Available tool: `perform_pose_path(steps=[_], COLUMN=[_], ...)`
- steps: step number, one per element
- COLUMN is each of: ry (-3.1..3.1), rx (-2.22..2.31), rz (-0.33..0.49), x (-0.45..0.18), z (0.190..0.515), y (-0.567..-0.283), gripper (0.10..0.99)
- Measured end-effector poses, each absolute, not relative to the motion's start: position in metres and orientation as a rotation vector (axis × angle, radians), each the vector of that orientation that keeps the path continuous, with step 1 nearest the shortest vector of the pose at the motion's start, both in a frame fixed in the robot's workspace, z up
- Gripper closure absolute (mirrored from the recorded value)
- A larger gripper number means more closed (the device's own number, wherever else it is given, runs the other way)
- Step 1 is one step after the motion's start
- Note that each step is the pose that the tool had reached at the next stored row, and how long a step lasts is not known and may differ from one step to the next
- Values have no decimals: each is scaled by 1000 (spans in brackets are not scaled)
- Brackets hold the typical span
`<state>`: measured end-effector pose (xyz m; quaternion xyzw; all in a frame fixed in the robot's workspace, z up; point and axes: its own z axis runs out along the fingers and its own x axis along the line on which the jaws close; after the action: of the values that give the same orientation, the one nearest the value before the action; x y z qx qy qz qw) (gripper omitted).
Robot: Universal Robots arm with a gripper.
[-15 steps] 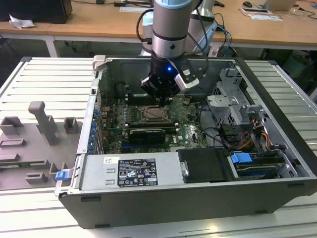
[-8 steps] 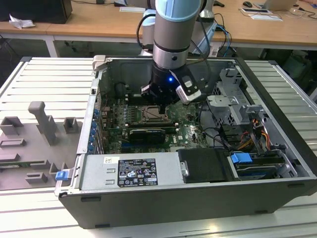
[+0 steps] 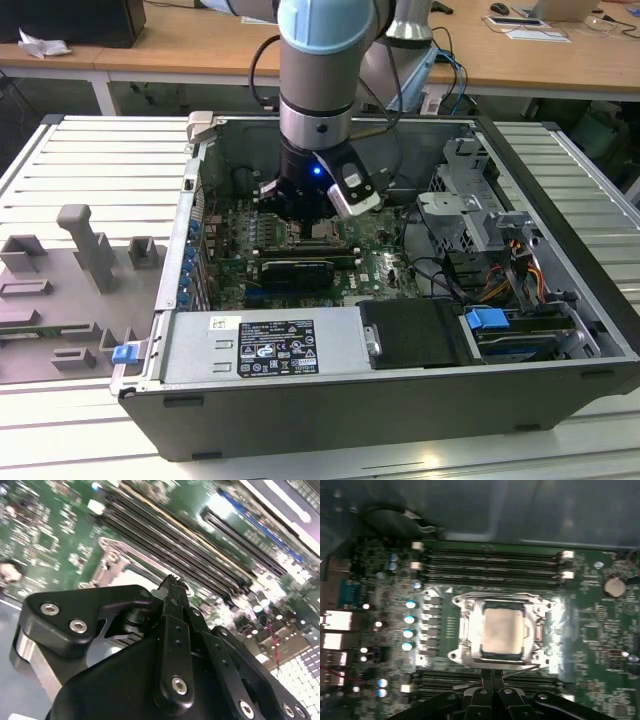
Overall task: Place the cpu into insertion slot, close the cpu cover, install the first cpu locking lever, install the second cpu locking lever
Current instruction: 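Install the second cpu locking lever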
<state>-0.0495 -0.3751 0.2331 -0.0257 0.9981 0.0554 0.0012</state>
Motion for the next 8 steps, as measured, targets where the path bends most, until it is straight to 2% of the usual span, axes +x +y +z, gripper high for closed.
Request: perform_pose_path(steps=[5,8], ry=[3133,3131], rx=[-85,-95], rz=[177,207], x=[-52,-53], z=[223,221], y=[-375,-377], gripper=[980,980])
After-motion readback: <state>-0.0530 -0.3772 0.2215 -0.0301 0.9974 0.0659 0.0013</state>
